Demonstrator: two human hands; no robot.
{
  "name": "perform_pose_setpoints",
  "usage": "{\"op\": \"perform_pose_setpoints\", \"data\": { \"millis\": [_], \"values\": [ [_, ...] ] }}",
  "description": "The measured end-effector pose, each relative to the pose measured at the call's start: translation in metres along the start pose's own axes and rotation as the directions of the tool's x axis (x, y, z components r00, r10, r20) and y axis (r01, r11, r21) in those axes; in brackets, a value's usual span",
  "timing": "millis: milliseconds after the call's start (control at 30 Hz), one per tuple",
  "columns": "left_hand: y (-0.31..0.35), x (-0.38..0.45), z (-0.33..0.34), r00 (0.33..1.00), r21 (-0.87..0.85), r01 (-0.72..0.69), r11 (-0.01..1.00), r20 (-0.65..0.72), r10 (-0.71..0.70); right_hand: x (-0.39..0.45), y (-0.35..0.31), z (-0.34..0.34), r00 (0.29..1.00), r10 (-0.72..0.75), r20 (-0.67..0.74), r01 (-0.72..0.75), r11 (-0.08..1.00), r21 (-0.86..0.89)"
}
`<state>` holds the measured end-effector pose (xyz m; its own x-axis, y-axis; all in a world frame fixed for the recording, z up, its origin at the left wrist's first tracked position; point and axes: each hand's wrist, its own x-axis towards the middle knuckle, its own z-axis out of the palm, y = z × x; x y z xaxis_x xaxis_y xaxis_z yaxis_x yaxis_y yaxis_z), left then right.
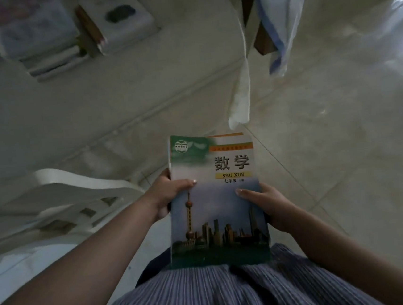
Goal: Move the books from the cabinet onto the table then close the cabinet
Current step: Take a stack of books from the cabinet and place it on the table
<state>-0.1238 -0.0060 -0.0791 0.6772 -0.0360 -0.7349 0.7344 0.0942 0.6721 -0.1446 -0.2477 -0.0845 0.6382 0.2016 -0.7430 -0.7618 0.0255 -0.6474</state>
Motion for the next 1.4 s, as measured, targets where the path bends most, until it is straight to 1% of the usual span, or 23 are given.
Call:
{"op": "perform_pose_setpoints", "data": {
  "millis": [67, 100, 200, 267, 400, 567, 733, 833, 967, 1100, 1233, 1400],
  "values": [
    [0.015, 0.017, -0.008, 0.996, -0.065, -0.009, 0.998, -0.086, 0.003, 0.029, -0.033, 0.003, 0.998, 0.009, 0.055, -0.004, 0.997, -0.081],
    [0.019, 0.019, -0.010, 0.995, -0.068, -0.008, 0.998, -0.096, 0.001, 0.032, -0.038, 0.005, 0.998, 0.002, 0.064, 0.004, 0.996, -0.091],
    [0.044, 0.038, -0.010, 0.984, -0.133, -0.050, 0.990, -0.178, 0.026, 0.067, -0.085, 0.005, 0.995, 0.003, 0.102, 0.015, 0.983, -0.183],
    [0.063, 0.050, -0.007, 0.967, -0.198, -0.085, 0.977, -0.253, 0.033, 0.089, -0.120, 0.004, 0.989, -0.001, 0.147, 0.038, 0.968, -0.248],
    [0.098, 0.072, -0.002, 0.936, -0.296, -0.191, 0.936, -0.342, 0.082, 0.127, -0.184, 0.005, 0.969, -0.005, 0.246, 0.096, 0.929, -0.357],
    [0.134, 0.091, -0.007, 0.892, -0.339, -0.272, 0.901, -0.440, 0.104, 0.164, -0.237, 0.017, 0.952, -0.007, 0.305, 0.143, 0.893, -0.426],
    [0.175, 0.115, -0.029, 0.878, -0.357, -0.304, 0.883, -0.465, 0.114, 0.200, -0.275, 0.041, 0.950, -0.017, 0.313, 0.161, 0.882, -0.442],
    [0.204, 0.129, -0.051, 0.887, -0.361, -0.313, 0.878, -0.442, 0.135, 0.217, -0.299, 0.058, 0.950, -0.049, 0.309, 0.185, 0.886, -0.426],
    [0.264, 0.155, -0.091, 0.888, -0.326, -0.353, 0.877, -0.411, 0.205, 0.246, -0.344, 0.093, 0.946, -0.130, 0.295, 0.240, 0.896, -0.375],
    [0.322, 0.179, -0.124, 0.889, -0.308, -0.361, 0.880, -0.398, 0.226, 0.269, -0.394, 0.127, 0.940, -0.193, 0.280, 0.287, 0.892, -0.350],
    [0.369, 0.203, -0.154, 0.896, -0.308, -0.338, 0.889, -0.395, 0.204, 0.293, -0.440, 0.156, 0.932, -0.231, 0.281, 0.323, 0.881, -0.346],
    [0.418, 0.234, -0.183, 0.887, -0.322, -0.300, 0.898, -0.440, 0.139, 0.334, -0.486, 0.189, 0.938, -0.216, 0.271, 0.311, 0.870, -0.383]
  ]
}}
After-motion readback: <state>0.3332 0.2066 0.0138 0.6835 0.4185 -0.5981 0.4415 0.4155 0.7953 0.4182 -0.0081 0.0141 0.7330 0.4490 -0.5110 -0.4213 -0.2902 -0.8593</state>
